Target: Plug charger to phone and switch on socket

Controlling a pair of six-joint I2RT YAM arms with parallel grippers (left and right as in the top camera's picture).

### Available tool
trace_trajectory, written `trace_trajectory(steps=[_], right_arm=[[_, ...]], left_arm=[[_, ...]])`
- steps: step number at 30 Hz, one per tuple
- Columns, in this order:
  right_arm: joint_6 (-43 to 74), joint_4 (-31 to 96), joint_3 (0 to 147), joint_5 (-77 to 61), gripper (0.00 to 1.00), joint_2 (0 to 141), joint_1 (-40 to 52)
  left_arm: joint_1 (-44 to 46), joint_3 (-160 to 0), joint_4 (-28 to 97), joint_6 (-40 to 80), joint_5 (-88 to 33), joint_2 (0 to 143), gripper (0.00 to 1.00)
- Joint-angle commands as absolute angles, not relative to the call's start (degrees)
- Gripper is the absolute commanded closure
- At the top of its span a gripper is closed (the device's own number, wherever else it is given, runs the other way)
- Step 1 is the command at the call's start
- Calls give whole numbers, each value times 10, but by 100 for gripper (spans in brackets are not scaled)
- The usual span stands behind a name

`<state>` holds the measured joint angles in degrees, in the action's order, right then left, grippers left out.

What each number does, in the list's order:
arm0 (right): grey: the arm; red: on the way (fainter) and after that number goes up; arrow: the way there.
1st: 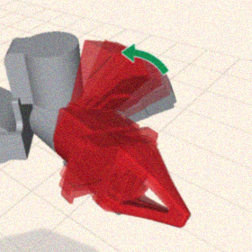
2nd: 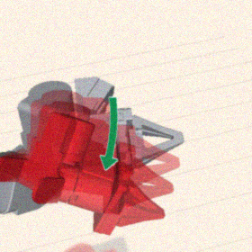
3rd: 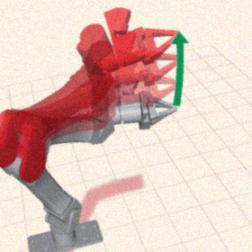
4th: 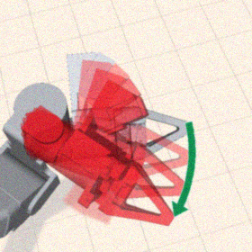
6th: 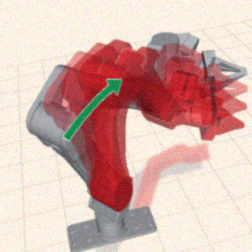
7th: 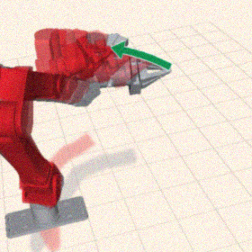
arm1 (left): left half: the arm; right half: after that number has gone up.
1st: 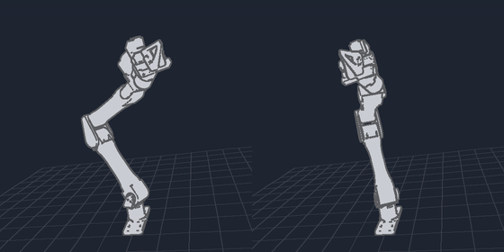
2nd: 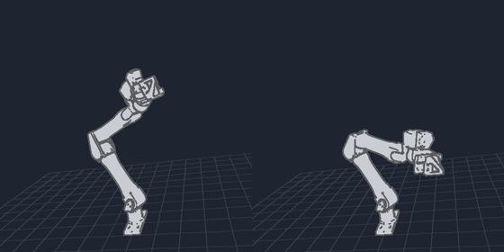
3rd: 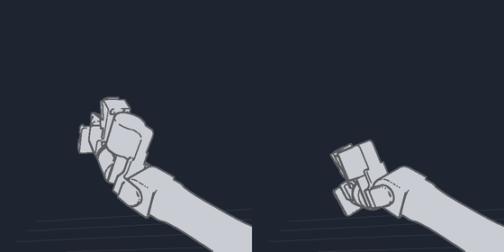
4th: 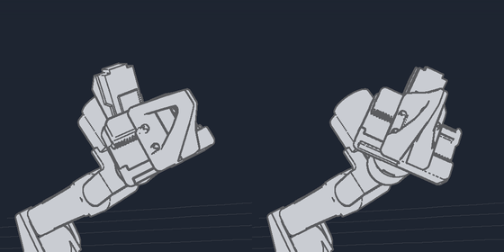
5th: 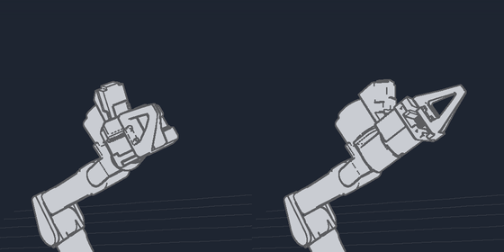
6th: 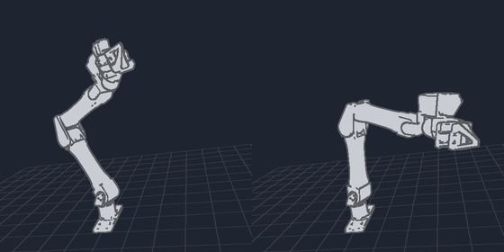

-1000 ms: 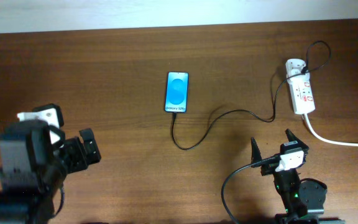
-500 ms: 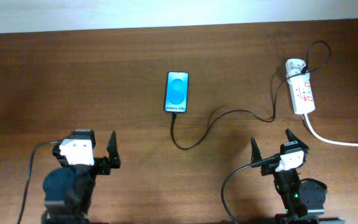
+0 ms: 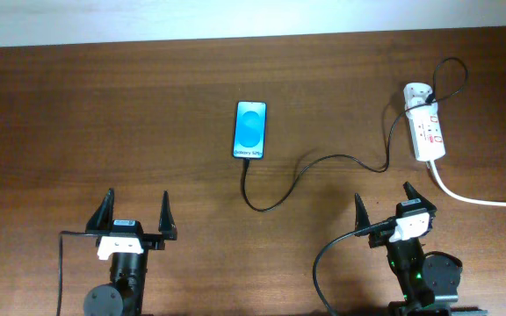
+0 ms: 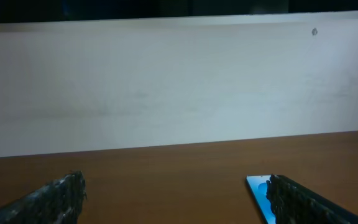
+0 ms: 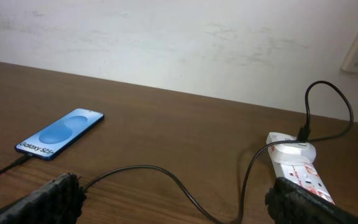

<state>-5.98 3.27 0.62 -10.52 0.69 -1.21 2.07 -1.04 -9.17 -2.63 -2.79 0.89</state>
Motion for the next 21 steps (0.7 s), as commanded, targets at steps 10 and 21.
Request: trace_trajectory(steps=[10,21], right_arm=[[-56,37,3,-105,2,3,-8],[-56,37,3,-105,2,3,-8]], left_arm=[[17,-5,46,-7,30,3,1],[17,-5,48,28,19,3,1]])
